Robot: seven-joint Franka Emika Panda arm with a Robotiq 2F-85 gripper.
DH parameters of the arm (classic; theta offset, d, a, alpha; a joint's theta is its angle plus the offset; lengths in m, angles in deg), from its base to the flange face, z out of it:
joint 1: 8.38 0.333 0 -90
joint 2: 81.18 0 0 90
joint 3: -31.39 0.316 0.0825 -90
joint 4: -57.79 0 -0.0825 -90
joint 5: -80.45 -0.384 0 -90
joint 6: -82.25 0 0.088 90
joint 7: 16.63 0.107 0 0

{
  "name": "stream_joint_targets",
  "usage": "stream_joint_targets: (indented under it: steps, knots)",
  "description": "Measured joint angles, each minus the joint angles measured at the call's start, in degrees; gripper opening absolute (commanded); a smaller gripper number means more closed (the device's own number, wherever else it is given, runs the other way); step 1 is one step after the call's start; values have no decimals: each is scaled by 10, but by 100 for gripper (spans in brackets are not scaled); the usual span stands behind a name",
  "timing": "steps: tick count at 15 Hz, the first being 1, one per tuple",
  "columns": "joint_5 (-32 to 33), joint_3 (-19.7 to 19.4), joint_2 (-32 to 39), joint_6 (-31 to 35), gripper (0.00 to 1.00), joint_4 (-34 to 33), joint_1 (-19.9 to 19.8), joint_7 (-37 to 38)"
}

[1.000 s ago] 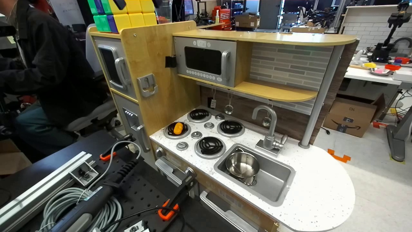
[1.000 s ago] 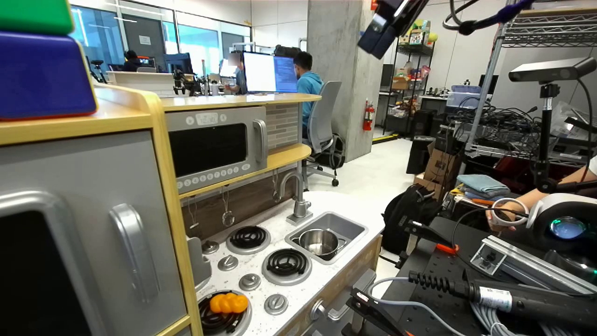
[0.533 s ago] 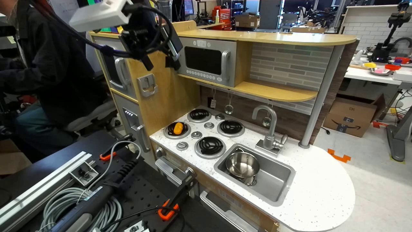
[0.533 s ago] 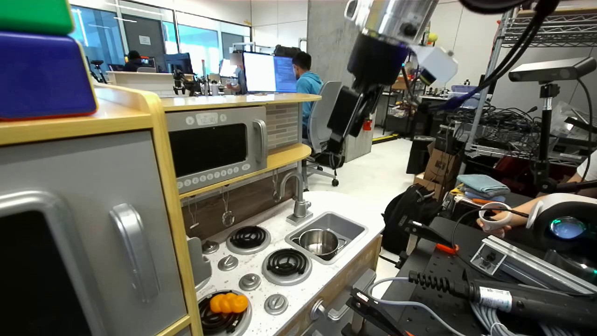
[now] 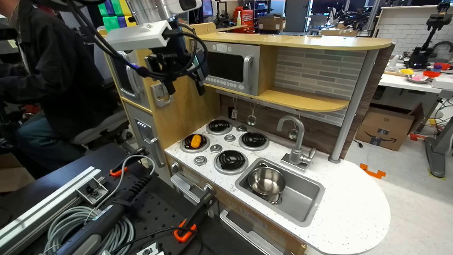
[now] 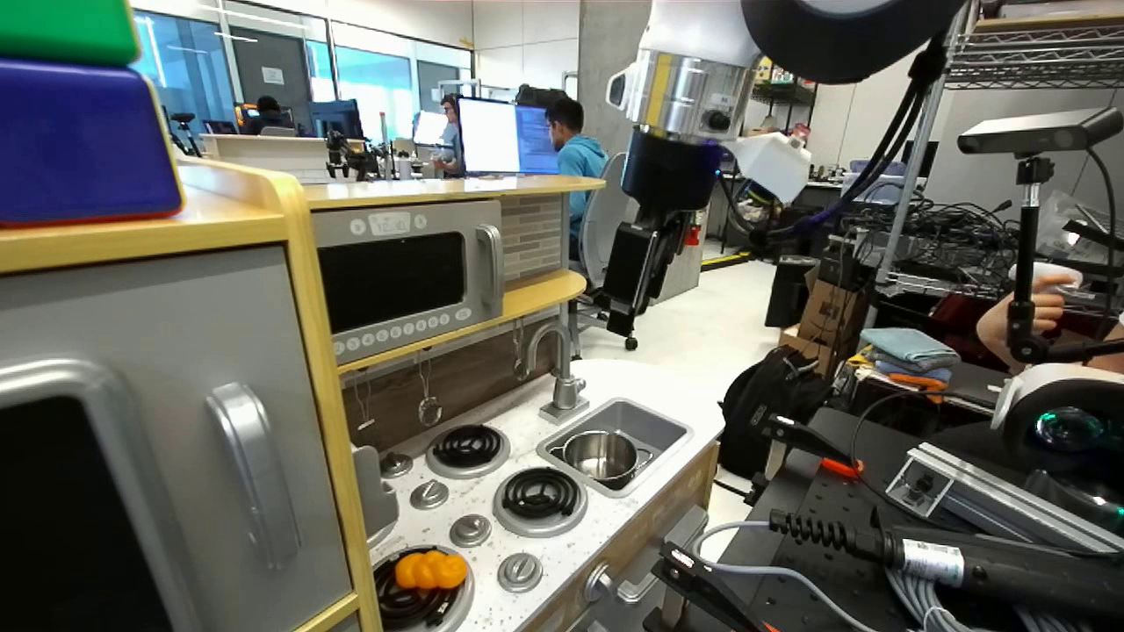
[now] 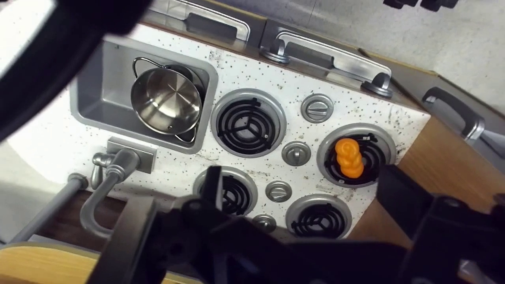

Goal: Put the bread inside the silver pot

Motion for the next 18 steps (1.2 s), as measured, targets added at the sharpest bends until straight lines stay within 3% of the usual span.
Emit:
stream_joint_targets:
  steps: [5, 8, 18]
  knots:
    - [-123, -68, 9, -2, 100, 2, 90, -215]
    - [-192, -98, 10, -63, 100, -7, 130, -333]
    - [-181, -83, 37, -56, 100, -10, 125, -339]
